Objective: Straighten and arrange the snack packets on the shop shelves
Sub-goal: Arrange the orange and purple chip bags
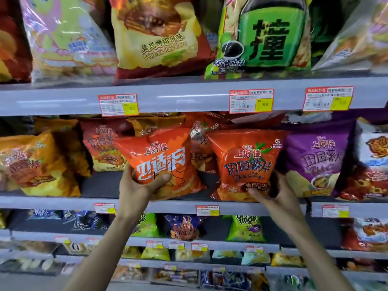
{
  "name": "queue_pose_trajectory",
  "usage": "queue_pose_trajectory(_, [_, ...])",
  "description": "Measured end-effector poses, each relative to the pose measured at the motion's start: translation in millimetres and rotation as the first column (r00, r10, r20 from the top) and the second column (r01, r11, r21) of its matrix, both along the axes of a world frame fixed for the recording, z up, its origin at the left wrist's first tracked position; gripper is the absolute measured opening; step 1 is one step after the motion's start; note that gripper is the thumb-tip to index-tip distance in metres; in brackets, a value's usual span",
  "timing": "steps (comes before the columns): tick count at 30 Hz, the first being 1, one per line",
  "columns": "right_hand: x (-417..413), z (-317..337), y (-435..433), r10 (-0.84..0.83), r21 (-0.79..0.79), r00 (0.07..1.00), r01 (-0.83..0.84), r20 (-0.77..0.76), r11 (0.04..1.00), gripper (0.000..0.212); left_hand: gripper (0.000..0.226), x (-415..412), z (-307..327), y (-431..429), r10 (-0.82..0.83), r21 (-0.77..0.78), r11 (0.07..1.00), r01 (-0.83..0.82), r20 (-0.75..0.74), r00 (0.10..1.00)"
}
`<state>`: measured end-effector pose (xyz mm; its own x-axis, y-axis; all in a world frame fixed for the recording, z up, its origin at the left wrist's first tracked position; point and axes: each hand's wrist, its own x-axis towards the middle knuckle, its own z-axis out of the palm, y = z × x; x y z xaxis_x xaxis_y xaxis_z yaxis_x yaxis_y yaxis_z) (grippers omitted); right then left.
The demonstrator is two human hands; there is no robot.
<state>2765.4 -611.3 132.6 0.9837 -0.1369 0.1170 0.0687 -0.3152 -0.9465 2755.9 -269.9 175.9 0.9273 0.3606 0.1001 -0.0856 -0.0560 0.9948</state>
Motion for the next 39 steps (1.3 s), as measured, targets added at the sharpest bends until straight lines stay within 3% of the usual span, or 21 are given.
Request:
queue_pose_trajectory(4, [8.7,-4.2,28.9,0.039,-0.007,0.999,-0.039,0.018,0.999,0.070,0.081,-27.6,-8.8,34.7,0.160,-0.121,0.981,-0.155,0.035,0.986])
queue_pose_trajectory(6, [12.4,-7.4,47.9,0.066,-0.005,0.998,-0.066,0.015,0.998,0.074,0.097,-40.1,-12.1,44.4,0.210,-0.098,0.974,-0.207,0.024,0.977])
queue_pose_trajectory(8, [15.9,-8.0,67.7,0.102,-0.007,0.995,-0.102,0.011,0.995,0.078,0.095,-46.1,-14.7,50.8,0.211,-0.092,0.973,-0.210,0.007,0.977])
queue_pose_trajectory(11, [21.5,-6.9,94.8,0.131,-0.014,0.991,-0.131,0.014,0.991,0.082,0.082,-51.3,-13.3,54.4,0.175,-0.115,0.978,-0.175,-0.013,0.985])
queue_pose_trajectory(14, [28.7,-7.1,114.1,0.136,-0.024,0.990,-0.136,0.031,0.990,0.089,0.086,-56.1,-7.3,52.8,0.146,-0.110,0.983,-0.147,-0.020,0.989])
queue_pose_trajectory(21, [33.5,-6.0,124.6,0.159,-0.043,0.987,-0.159,0.017,0.986,0.097,0.068,-70.9,11.5,28.3,0.039,-0.099,0.994,-0.045,-0.059,0.997])
queue_pose_trajectory(23, [25.1,-5.0,116.5,0.157,-0.035,0.987,-0.156,0.037,0.987,0.089,0.068,-72.0,16.1,15.6,0.011,-0.077,0.997,-0.017,-0.076,0.997])
queue_pose_trajectory(27, [-11.6,-4.5,88.4,0.177,0.081,0.983,-0.181,0.051,0.980,0.051,0.067,-64.7,21.5,-20.1,-0.083,-0.048,0.996,0.078,-0.099,0.992])
queue_pose_trajectory(29, [-31.3,-4.0,73.3,0.268,0.190,0.963,-0.261,-0.012,0.946,0.053,0.067,-56.6,21.4,-43.9,-0.134,-0.026,0.991,0.132,-0.099,0.986])
queue_pose_trajectory(31, [-43.4,-6.4,58.1,0.318,0.205,0.945,-0.299,-0.070,0.932,0.070,0.069,-47.0,20.5,-70.8,-0.183,-0.002,0.983,0.183,-0.087,0.979])
queue_pose_trajectory(35, [-40.2,-10.0,26.9,0.168,0.044,0.985,-0.166,-0.034,0.985,0.082,0.075,-25.1,13.3,-122.3,-0.228,0.032,0.973,0.229,-0.031,0.973])
queue_pose_trajectory(39, [-21.2,-1.6,-5.1,0.044,0.033,0.999,-0.045,0.027,0.998,0.078,0.073,-3.5,8.4,-159.2,-0.278,0.028,0.960,0.277,0.038,0.960])
